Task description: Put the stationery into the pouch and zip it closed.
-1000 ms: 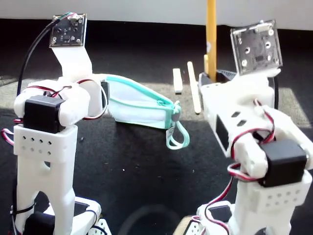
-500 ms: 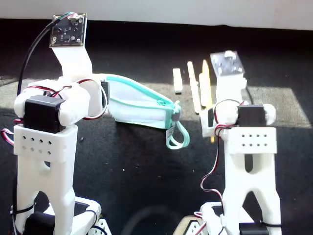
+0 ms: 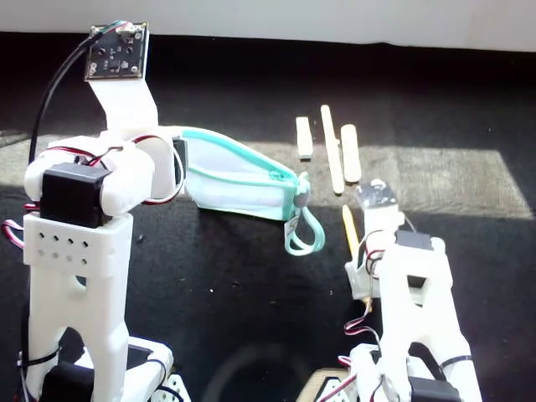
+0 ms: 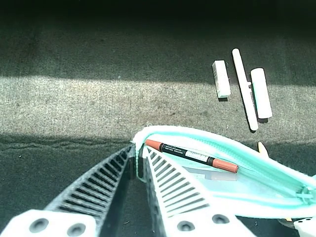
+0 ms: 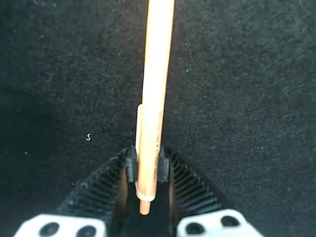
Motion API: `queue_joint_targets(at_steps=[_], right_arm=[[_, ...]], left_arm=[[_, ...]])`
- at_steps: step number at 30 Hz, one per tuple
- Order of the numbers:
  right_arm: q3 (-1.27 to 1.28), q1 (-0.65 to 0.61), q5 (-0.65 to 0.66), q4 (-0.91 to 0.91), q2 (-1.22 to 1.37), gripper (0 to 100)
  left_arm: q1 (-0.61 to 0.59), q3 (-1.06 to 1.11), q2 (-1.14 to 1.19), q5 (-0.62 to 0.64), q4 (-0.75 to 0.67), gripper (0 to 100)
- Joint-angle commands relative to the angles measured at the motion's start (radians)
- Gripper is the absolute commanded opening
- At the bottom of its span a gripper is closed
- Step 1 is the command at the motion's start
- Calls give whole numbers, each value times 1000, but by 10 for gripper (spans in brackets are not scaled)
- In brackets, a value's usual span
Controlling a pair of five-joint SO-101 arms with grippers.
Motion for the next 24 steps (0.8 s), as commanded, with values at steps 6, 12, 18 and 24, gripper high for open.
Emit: queue_joint_targets(at_steps=[6, 12, 18, 24], right_arm=[[-31, 8, 15, 31, -10, 240], [-259, -15, -107, 44, 13, 208], [-542, -145, -183, 111, 335, 208], [-889, -151, -253, 216, 737, 149]], left_arm=[[-10, 5, -7, 2, -26, 10], [-10, 45, -7, 2, -46, 10], [-10, 85, -7, 2, -83, 10], [-10, 88, -8, 2, -80, 10]])
